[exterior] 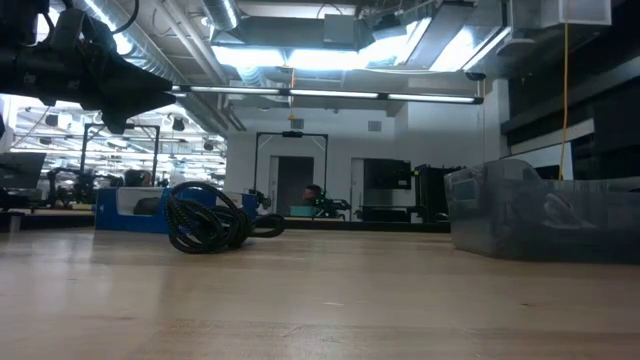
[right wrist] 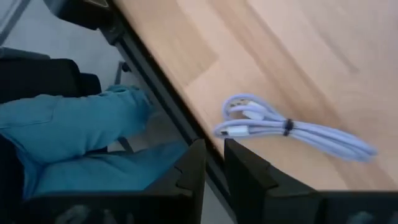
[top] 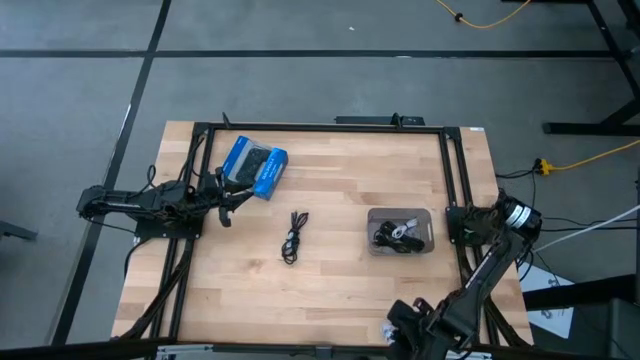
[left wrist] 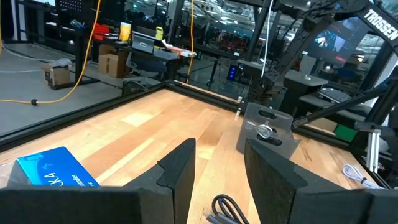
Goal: Pick and place USB-C Cables
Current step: Put the light purple charger cable into the black bin
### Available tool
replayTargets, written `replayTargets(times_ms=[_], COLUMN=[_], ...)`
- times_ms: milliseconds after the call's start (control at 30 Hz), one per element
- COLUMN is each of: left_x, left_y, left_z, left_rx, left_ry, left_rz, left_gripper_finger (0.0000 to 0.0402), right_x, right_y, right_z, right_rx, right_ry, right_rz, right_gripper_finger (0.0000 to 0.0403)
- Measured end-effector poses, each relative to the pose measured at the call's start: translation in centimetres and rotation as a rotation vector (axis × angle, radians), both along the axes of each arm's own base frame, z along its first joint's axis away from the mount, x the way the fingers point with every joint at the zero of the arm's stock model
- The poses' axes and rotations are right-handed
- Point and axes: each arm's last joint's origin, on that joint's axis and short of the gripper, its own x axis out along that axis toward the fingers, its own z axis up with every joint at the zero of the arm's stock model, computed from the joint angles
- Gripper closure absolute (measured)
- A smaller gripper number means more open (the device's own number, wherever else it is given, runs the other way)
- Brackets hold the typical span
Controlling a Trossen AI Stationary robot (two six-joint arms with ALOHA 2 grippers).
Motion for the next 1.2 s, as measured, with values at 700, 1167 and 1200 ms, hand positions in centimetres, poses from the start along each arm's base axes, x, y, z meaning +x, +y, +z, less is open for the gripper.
replayTargets(times_ms=[700, 1167, 1200], left_x=[0.0, 0.0, 0.0], left_y=[0.0, 0.0, 0.0], left_z=[0.5, 0.2, 0.2], left_rx=[-0.002, -0.001, -0.001], left_ry=[-0.048, -0.022, -0.022], left_rz=[-0.003, -0.003, -0.003], left_gripper_finger=[0.0271, 0.0271, 0.0271], right_x=[-0.9, 0.5, 0.5], right_y=[-0.9, -1.9, -1.9], right_z=[-0.7, -1.5, -1.8], right_rx=[-0.235, -0.343, -0.350], right_ry=[0.092, 0.103, 0.111], right_rz=[0.514, 0.863, 0.878], right_gripper_finger=[0.0339, 0.0339, 0.0339])
